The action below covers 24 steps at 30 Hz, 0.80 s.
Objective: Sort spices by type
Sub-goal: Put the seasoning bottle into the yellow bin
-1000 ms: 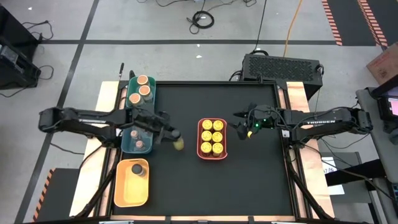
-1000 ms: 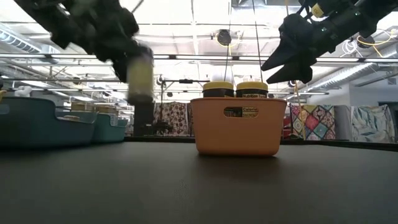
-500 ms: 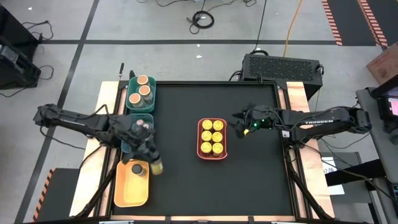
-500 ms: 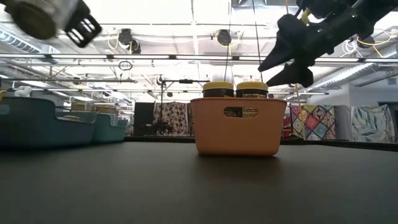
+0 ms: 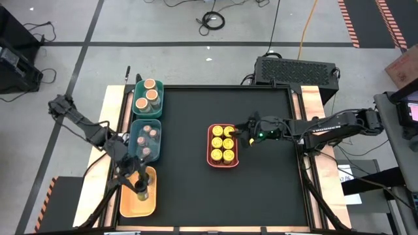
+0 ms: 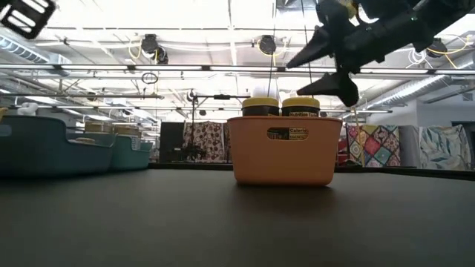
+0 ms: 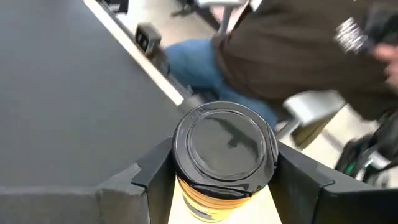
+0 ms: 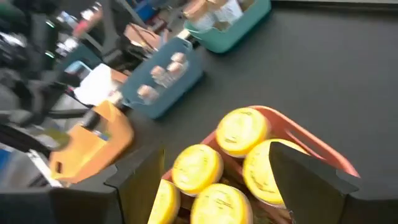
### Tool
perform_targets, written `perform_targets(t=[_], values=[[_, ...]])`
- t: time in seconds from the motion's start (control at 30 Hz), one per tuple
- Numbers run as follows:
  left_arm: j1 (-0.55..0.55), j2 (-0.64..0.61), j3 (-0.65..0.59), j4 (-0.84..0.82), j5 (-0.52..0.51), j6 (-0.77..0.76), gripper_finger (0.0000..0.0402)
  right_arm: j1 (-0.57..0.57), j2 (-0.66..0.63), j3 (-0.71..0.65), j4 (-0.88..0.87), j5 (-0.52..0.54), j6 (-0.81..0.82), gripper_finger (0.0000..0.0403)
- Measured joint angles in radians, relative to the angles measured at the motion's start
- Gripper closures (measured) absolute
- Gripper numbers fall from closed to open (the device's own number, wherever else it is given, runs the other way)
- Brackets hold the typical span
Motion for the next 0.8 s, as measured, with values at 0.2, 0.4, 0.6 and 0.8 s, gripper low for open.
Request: perform_targets(t=[0.2, 0.4, 0.6, 0.8], values=[[-0.152, 0.001, -0.025, -0.031, -0.139, 0.061, 0.0194, 0.04, 0.016, 0.0, 0.127, 0.001, 0.034, 0.0119], [-0.269, 0.028, -0.026, -0.033, -0.267, 0.113, 0.0194, 0.065, 0.016, 0.0, 0.211, 0.009, 0.032, 0.0119], [-0.331, 0.113, -0.027, -0.04, -0.408, 0.136, 0.0194, 0.078, 0.016, 0.0, 0.231, 0.035, 0.033, 0.0119], [-0.349, 0.221, -0.027, -0.038, -0.497, 0.085, 0.0194, 0.098, 0.016, 0.0, 0.233, 0.037, 0.03, 0.0119]])
